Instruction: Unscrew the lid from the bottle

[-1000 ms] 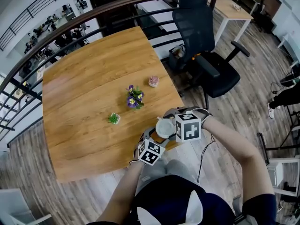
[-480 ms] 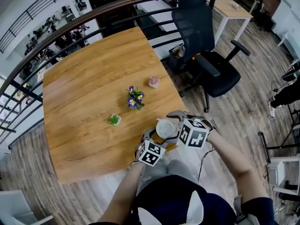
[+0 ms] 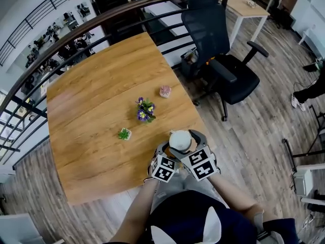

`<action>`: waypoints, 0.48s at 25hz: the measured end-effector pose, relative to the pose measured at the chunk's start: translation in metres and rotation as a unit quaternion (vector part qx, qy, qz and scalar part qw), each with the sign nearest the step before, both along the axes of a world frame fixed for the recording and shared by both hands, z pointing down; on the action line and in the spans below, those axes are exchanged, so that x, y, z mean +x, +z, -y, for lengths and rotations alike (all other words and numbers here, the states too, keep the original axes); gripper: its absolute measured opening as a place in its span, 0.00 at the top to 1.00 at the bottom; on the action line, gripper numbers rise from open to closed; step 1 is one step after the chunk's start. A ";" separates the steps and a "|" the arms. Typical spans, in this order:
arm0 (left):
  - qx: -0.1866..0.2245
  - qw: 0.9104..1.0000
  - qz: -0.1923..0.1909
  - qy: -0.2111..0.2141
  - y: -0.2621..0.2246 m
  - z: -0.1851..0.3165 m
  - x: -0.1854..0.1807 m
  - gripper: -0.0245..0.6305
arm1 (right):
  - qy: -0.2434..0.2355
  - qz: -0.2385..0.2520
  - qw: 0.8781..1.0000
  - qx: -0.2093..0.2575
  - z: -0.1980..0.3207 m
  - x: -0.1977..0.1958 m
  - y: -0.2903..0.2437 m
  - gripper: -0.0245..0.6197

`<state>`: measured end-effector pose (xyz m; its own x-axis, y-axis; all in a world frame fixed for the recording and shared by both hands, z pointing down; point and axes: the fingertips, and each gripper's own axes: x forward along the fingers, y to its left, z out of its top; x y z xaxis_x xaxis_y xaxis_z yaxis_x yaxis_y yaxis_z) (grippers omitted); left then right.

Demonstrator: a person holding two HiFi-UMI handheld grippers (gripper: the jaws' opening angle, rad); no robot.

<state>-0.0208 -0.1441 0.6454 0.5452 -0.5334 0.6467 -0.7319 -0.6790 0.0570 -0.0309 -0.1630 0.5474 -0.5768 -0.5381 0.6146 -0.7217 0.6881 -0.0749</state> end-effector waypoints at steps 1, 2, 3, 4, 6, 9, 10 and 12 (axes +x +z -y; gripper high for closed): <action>0.000 1.000 0.000 0.000 0.000 0.001 0.000 0.47 | 0.008 -0.007 1.000 0.005 0.000 0.000 0.001 0.29; -0.001 1.000 0.000 -0.001 0.000 0.001 0.001 0.47 | 0.015 -0.017 1.000 0.010 0.001 0.000 0.002 0.29; -0.002 1.000 0.000 -0.001 0.001 0.001 0.001 0.47 | 0.022 -0.027 0.999 0.012 0.001 0.000 0.004 0.28; -0.003 1.000 0.001 -0.001 0.001 0.001 0.000 0.47 | 0.027 -0.038 0.999 0.014 0.001 0.000 0.006 0.28; -0.004 1.000 0.001 -0.002 0.002 0.000 -0.001 0.47 | 0.035 -0.054 0.998 0.013 0.000 0.000 0.008 0.27; -0.003 1.000 -0.001 -0.003 0.001 0.000 0.000 0.47 | 0.034 -0.058 0.998 0.010 0.000 0.000 0.008 0.27; -0.003 1.000 -0.002 -0.003 0.000 0.000 0.001 0.47 | 0.029 -0.056 0.998 0.009 0.000 0.001 0.008 0.27; -0.005 1.000 -0.002 -0.004 0.001 0.000 0.001 0.47 | 0.008 -0.054 0.998 0.010 0.000 0.000 0.008 0.28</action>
